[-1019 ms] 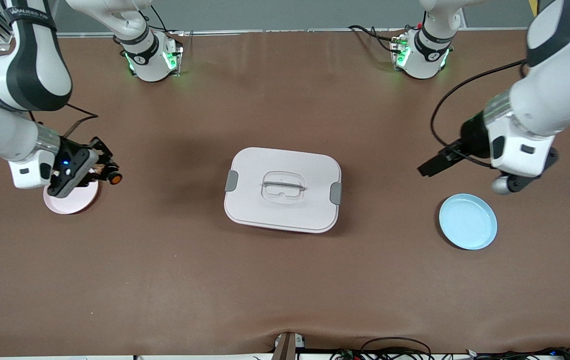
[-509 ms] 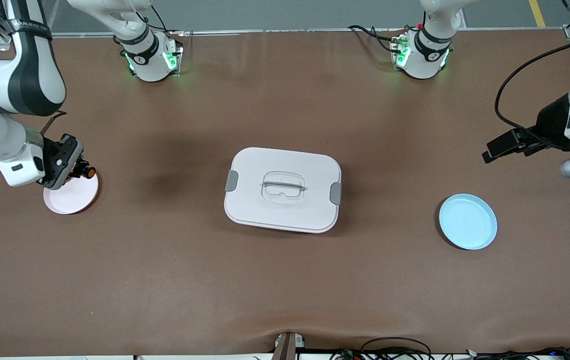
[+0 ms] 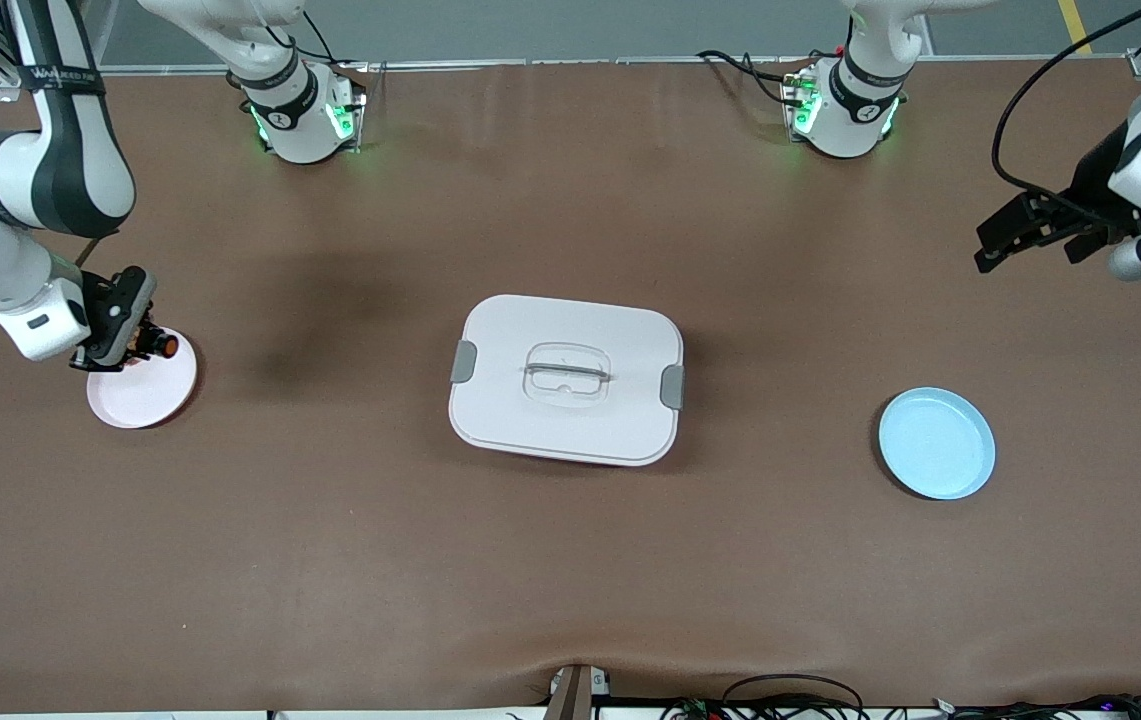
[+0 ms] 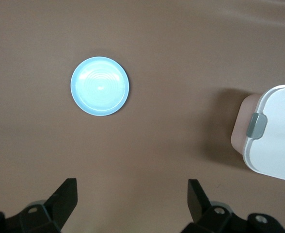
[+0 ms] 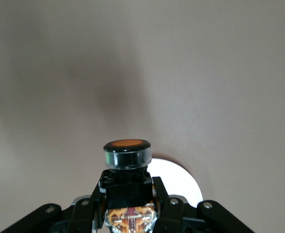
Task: Transfer orange switch to right arm and place
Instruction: 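Lower the orange switch onto the white plate with the right gripper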
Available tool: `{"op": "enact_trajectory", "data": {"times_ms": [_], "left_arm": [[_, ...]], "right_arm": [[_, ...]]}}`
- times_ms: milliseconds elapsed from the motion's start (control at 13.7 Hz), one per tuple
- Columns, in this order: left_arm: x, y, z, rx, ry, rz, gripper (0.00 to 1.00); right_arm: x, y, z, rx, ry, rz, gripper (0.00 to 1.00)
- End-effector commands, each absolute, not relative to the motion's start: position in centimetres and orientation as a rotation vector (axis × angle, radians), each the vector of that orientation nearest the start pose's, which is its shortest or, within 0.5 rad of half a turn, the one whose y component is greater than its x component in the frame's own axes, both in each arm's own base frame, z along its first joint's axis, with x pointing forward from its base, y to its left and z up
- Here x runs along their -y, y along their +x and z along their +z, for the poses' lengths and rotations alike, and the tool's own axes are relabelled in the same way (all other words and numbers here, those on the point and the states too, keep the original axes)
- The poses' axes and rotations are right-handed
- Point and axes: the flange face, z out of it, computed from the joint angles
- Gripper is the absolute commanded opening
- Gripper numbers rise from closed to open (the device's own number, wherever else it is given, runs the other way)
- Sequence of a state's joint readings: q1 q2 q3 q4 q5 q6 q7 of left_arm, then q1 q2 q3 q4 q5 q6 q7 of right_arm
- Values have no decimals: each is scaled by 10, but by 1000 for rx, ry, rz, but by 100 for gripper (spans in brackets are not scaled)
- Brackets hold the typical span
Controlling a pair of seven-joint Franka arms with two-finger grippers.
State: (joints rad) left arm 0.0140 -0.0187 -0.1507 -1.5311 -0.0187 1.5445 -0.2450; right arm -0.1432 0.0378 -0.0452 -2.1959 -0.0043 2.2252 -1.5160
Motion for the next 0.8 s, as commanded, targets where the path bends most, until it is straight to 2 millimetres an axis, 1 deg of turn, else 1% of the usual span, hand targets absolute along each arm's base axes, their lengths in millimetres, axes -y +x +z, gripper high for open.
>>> {"op": "enact_trajectory", "data": {"times_ms": [0, 146, 291, 437, 582, 728], "left_arm": [[72, 521, 654, 133, -3132, -42, 100], [74, 519, 655, 126, -3131, -35, 100], [86, 518, 653, 94, -3131, -31, 100], [86, 517, 653, 90, -3129, -14, 100], [86, 517, 653, 87, -3130, -9, 100], [86, 517, 653, 87, -3130, -9, 100]], "right_arm": [[133, 516, 353, 2013, -2449, 0, 0], [154, 515, 334, 2032, -2428, 1, 0], [170, 514, 314, 2043, -2417, -9, 0], [187, 512, 294, 2044, -2416, -14, 0], [196, 510, 275, 2024, -2420, -24, 0], [199, 511, 258, 2023, -2398, -70, 0]]}}
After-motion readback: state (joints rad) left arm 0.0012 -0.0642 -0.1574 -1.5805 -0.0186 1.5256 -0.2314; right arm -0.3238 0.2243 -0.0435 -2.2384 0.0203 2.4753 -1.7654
